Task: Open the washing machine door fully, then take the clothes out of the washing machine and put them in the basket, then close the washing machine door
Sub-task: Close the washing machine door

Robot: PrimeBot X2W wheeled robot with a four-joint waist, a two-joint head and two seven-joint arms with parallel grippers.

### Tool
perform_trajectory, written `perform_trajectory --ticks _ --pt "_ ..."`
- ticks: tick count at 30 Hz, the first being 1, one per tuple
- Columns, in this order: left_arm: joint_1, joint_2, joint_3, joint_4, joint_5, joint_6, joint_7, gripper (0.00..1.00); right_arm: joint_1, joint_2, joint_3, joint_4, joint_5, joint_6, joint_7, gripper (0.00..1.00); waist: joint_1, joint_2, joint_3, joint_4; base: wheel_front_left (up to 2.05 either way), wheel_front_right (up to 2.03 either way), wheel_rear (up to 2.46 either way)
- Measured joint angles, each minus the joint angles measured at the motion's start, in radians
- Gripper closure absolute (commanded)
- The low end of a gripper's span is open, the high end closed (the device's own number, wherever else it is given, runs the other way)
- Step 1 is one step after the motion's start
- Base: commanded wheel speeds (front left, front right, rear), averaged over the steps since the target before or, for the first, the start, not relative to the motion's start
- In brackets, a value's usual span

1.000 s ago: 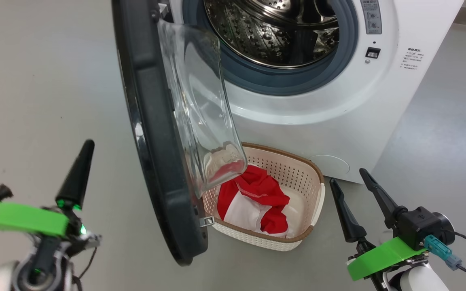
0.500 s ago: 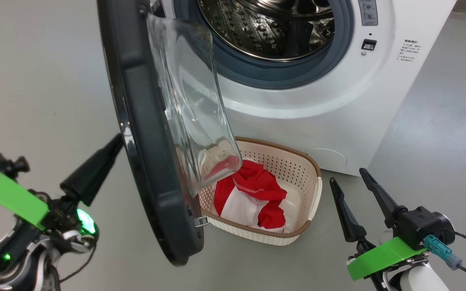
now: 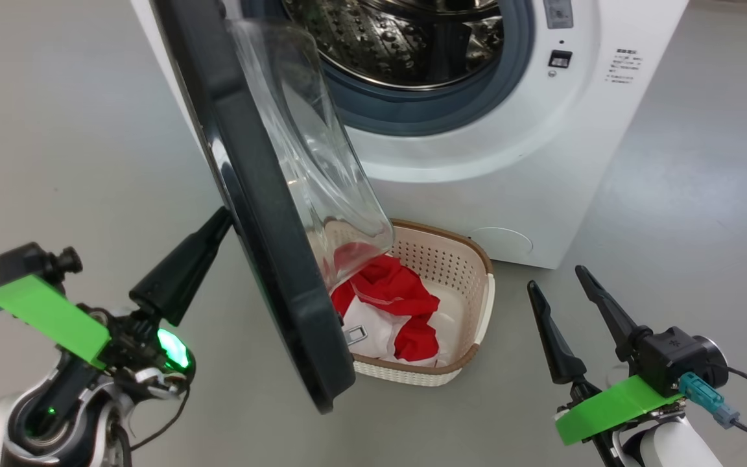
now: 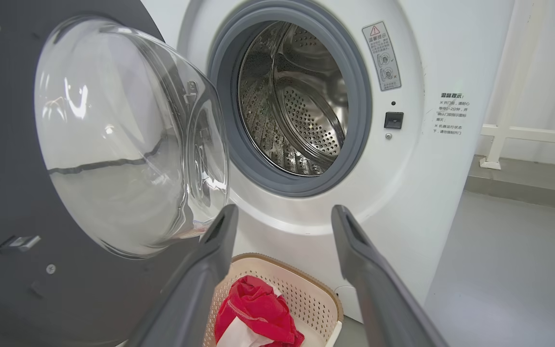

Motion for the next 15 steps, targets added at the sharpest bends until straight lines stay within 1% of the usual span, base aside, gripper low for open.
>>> perform_trajectory --ticks 7,11,15 --pt "-0.026 -0.018 -0.036 0.05 0.033 -0.055 -0.062 1.0 -0.017 0.0 -0.001 0.001 0.001 0.0 0.0 0.0 0.0 0.0 0.018 -0.041 0.0 0.0 0.0" --pt "-0.067 -0.022 -0.056 0.078 0.048 -0.098 -0.093 1.0 -0.018 0.0 -0.004 0.001 0.001 0.0 0.0 0.0 0.0 0.0 0.029 -0.067 0.0 0.0 0.0" --pt "-0.091 -0.023 -0.072 0.106 0.056 -0.123 -0.123 1.0 -0.019 0.0 -0.004 0.008 0.001 0.0 0.0 0.0 0.0 0.0 0.038 -0.094 0.0 0.0 0.0"
